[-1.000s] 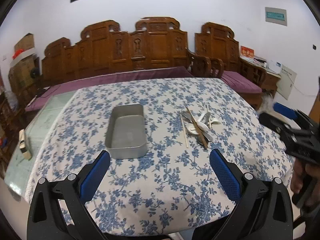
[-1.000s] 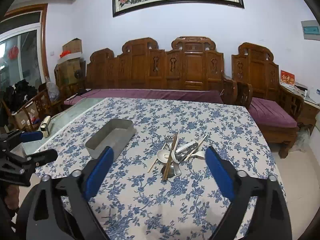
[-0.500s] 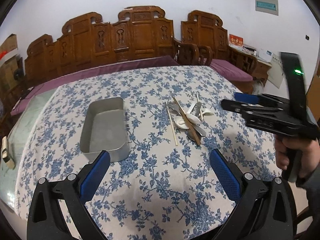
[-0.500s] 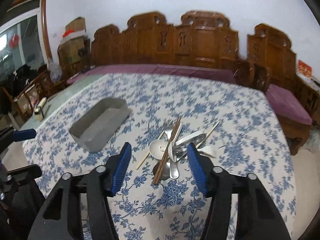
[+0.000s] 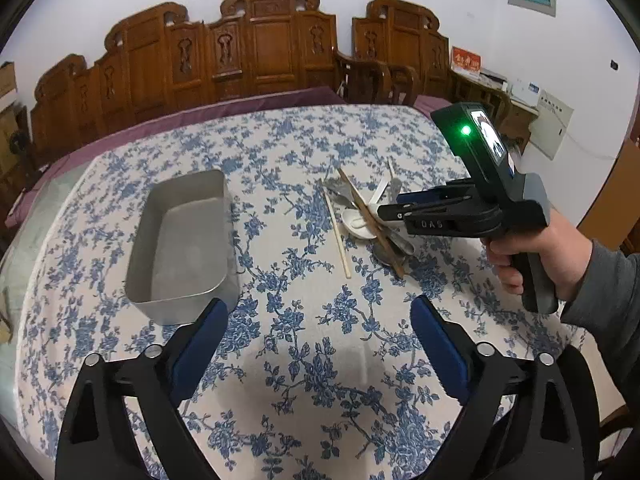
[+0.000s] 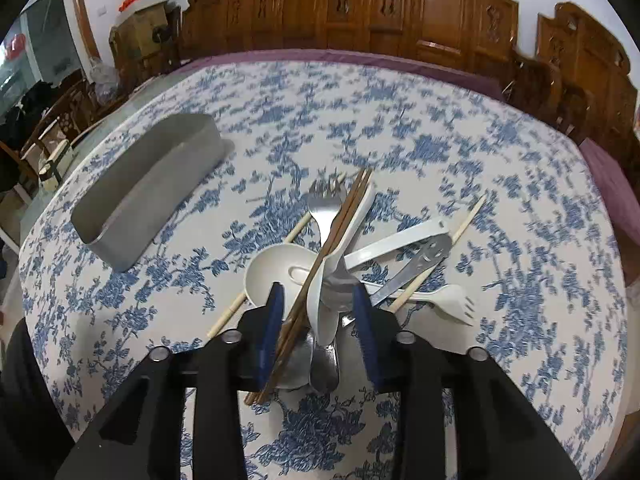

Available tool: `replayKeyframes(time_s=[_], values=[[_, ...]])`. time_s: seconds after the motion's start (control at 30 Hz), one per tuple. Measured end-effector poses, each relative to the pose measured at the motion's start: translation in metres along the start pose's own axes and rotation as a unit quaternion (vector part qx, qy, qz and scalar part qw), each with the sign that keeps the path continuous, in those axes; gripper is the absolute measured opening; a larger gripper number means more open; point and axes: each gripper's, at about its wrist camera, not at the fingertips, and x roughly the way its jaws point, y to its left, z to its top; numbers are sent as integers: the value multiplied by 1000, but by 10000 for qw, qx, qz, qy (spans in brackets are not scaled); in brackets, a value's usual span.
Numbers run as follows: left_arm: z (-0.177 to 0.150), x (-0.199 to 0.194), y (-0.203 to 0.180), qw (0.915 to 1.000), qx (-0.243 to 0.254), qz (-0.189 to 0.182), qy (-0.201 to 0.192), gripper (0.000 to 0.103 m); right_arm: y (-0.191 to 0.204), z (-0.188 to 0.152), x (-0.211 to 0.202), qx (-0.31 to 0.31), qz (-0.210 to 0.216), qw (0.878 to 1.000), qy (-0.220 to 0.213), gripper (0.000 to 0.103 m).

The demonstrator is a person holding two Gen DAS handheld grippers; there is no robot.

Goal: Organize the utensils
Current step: 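Reach the right gripper into the utensil pile and grasp the white plastic spoon, then grasp a light wooden chopstick with the left gripper while the right gripper lifts the white spoon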

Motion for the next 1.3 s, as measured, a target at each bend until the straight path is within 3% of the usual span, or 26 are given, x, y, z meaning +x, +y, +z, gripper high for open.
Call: replayKeyframes(time_s=[0.07,0.13,0.2,0.57,0.97,1.3], values=[[1,12,0,9999,12,8,118,87,-2,0,5,-45,8,10000,67,30],[0,22,0,9998,17,31,216,87,-5,0,8,-45,46,9999,104,15],[-2,32,0,9995,-3,28,324,86,-6,-1,4,-47,142,9999,4,10],[-1,74,-11,9979,48,55,643,80,-2,-21,-45,-165,521,9968,-588,7],[4,103,-19,9968,72,67,796,74,-6,-68,-43,-410,330,9981,-310,7],[12,124,-22,9960,54,138,878,70,-2,-85,-49,-384,456,9974,-407,2]])
